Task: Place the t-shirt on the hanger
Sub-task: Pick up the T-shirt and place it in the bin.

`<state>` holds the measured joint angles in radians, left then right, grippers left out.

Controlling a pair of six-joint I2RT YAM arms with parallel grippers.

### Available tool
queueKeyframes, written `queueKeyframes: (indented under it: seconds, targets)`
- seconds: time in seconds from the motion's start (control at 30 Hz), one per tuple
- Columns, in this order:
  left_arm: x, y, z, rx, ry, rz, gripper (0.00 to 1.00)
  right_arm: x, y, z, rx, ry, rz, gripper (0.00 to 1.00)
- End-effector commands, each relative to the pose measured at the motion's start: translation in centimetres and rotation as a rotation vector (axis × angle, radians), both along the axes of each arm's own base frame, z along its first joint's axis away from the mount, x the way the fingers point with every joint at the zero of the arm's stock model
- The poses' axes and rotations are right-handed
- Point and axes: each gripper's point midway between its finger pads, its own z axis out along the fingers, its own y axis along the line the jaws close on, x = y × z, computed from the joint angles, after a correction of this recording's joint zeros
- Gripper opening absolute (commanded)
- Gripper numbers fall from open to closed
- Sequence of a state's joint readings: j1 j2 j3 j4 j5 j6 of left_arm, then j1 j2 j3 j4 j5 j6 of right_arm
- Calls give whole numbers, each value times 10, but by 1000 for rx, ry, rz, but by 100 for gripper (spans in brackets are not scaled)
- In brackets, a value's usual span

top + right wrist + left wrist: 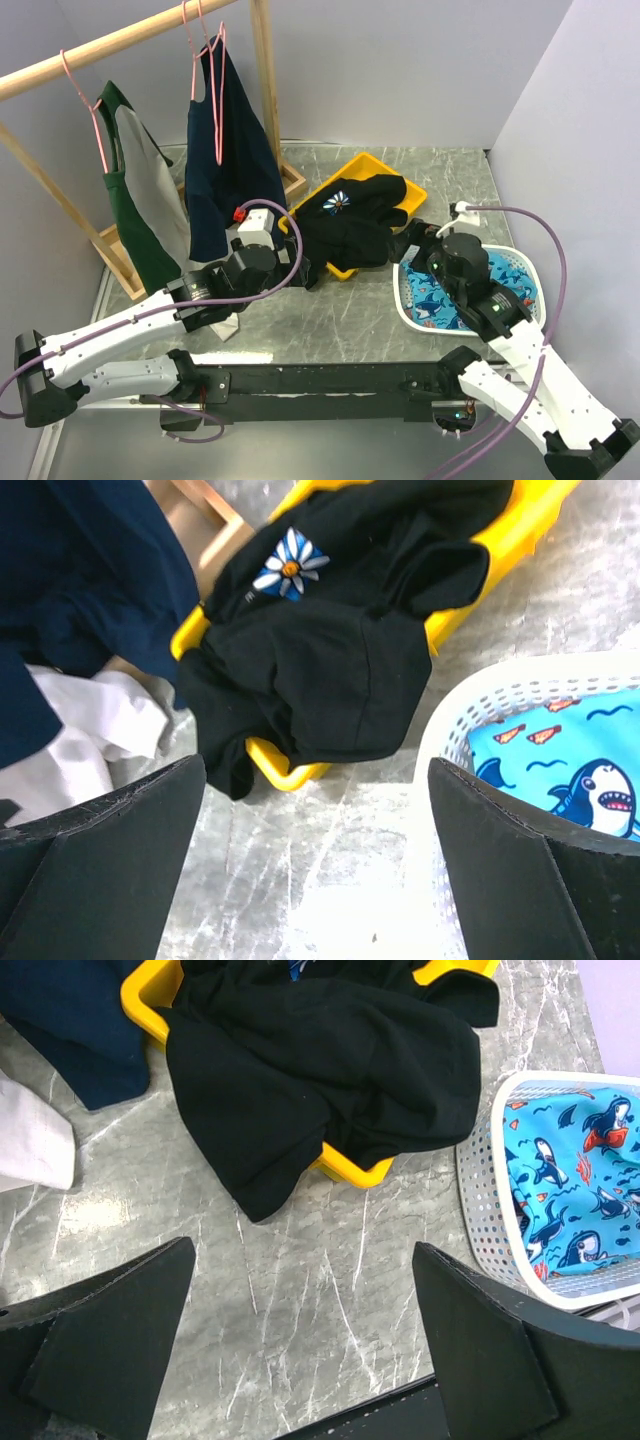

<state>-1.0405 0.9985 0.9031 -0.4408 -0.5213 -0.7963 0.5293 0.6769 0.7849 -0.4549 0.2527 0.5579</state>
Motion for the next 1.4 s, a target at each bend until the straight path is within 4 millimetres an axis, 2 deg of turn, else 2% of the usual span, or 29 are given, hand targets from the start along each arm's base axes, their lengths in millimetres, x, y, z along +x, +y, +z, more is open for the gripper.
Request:
queueKeyframes:
  seconds: [0.0, 0.2, 0.23, 0.4, 0.6, 0.77, 0.8, 0.87, 1.0, 1.1, 1.2, 1.23, 1.27, 1.3, 1.33, 1.37]
  targets:
    - [0, 4, 11, -26, -30, 8, 96, 6, 3, 0, -3, 13, 2, 100]
    - [-3, 8, 19, -38, -35, 4, 96, 25, 11, 3, -43, 34, 9, 100]
    - [-3, 8, 21, -38, -36, 2, 96, 30, 12, -2, -55, 56, 9, 100]
    - [-3, -3, 23, -43, -26, -24, 96, 53, 21, -2, -46, 87, 31, 100]
    - [3, -8, 21, -23, -16, -15, 96, 88, 25, -19, -74, 146, 8, 100]
    - [8, -8, 13, 4, 20, -3, 96, 109, 21, -42, -138, 195, -44, 100]
    - [10, -6, 12, 1, 23, 2, 96, 111, 22, -54, -149, 219, -46, 100]
    - [11, -8, 9, -17, 31, -16, 96, 114, 29, -63, -142, 241, -20, 100]
    - [20, -5, 6, -50, 46, -15, 96, 121, 38, -98, -170, 327, -6, 100]
    - [24, -8, 7, -52, 40, -26, 96, 125, 46, -114, -174, 359, 16, 100]
    - [29, -13, 7, -52, 42, -37, 96, 131, 56, -116, -162, 367, 53, 83]
    - [30, -14, 6, -50, 43, -40, 96, 132, 59, -112, -157, 360, 63, 61]
    - [33, -15, 6, -46, 45, -37, 96, 131, 61, -110, -156, 365, 75, 48]
    - [34, -16, 7, -49, 44, -41, 96, 135, 66, -93, -141, 332, 86, 35]
    - [36, -18, 9, -51, 40, -42, 96, 134, 70, -83, -129, 317, 98, 17]
    - [39, -19, 11, -50, 35, -39, 97, 132, 72, -73, -127, 305, 107, 10]
